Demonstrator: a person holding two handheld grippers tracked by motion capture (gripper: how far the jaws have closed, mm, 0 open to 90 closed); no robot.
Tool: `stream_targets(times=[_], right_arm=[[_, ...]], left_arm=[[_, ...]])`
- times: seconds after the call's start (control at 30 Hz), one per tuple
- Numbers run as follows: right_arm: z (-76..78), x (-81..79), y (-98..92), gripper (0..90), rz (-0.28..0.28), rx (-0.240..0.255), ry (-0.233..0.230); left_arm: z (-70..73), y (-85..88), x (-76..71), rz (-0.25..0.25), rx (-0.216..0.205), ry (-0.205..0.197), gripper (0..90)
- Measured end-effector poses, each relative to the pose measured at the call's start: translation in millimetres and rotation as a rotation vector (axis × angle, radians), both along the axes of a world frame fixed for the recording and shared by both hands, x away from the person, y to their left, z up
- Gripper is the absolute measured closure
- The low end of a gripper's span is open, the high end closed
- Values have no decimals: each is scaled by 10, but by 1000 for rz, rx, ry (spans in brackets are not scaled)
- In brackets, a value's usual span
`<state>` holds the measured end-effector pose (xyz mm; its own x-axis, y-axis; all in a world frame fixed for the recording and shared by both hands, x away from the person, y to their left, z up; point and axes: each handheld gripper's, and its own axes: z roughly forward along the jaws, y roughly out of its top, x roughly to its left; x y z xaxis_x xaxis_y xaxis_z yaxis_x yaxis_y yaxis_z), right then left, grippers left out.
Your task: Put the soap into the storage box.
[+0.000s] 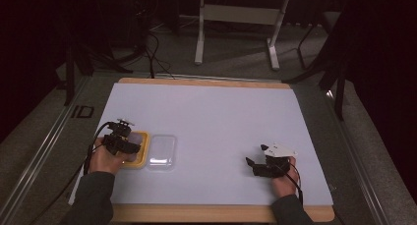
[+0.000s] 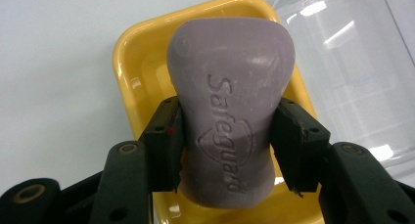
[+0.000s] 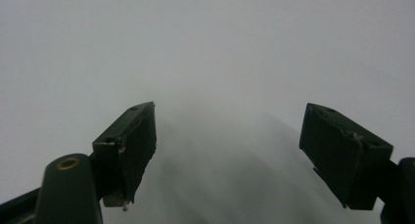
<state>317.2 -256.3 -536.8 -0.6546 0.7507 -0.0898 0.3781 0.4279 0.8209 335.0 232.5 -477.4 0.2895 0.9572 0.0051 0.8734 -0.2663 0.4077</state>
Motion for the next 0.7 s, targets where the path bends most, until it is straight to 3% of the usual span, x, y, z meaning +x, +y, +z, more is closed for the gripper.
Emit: stream_targets(times=[0.37, 0.7], right_arm=[[1, 1, -2, 210, 2, 3, 0], [0, -2, 0, 210, 2, 1, -1]], left_arm=[[-137, -132, 79, 22, 79, 32, 486], [-144, -106, 91, 37, 37, 43, 411]])
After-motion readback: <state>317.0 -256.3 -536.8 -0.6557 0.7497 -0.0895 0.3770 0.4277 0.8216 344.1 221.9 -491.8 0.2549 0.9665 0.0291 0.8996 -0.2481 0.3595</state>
